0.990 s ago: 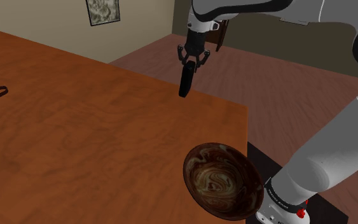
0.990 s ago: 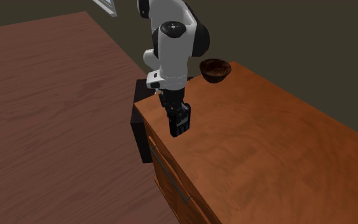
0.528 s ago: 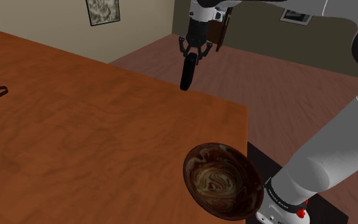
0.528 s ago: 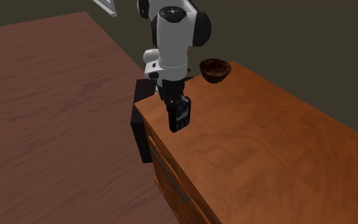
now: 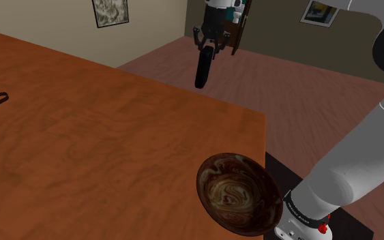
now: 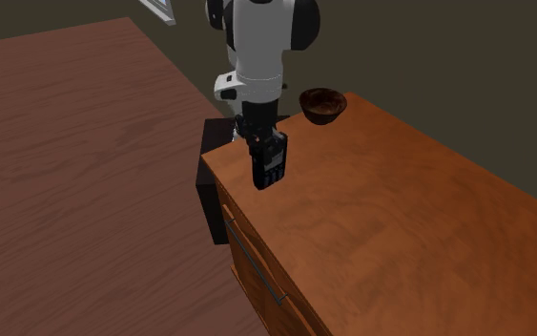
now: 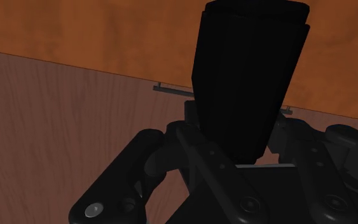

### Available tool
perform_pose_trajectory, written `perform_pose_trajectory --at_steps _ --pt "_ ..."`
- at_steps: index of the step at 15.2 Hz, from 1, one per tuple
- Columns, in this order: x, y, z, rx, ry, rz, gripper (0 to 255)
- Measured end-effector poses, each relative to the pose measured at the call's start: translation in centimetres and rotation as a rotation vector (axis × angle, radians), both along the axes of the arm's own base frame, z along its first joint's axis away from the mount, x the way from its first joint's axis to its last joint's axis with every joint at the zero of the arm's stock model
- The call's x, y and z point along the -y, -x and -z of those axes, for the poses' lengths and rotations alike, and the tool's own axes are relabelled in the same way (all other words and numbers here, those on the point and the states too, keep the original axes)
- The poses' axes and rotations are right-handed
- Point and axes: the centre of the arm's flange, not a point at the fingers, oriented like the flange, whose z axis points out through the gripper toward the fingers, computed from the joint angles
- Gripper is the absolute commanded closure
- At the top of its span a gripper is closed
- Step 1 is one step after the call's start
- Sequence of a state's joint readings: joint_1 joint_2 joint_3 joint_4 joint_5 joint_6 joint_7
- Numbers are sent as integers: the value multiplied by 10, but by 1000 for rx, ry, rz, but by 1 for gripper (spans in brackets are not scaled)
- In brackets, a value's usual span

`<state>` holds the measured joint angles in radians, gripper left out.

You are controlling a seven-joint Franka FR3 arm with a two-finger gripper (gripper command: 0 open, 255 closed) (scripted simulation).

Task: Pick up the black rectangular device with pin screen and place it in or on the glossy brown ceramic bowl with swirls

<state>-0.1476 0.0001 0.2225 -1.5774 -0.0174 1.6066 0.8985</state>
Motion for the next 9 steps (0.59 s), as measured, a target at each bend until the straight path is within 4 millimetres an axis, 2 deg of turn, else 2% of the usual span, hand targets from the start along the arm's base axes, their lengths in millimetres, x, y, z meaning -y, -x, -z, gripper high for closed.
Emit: perform_pose_trajectory --at_steps 9 --pt "1 -1 -50 0 0 0 255"
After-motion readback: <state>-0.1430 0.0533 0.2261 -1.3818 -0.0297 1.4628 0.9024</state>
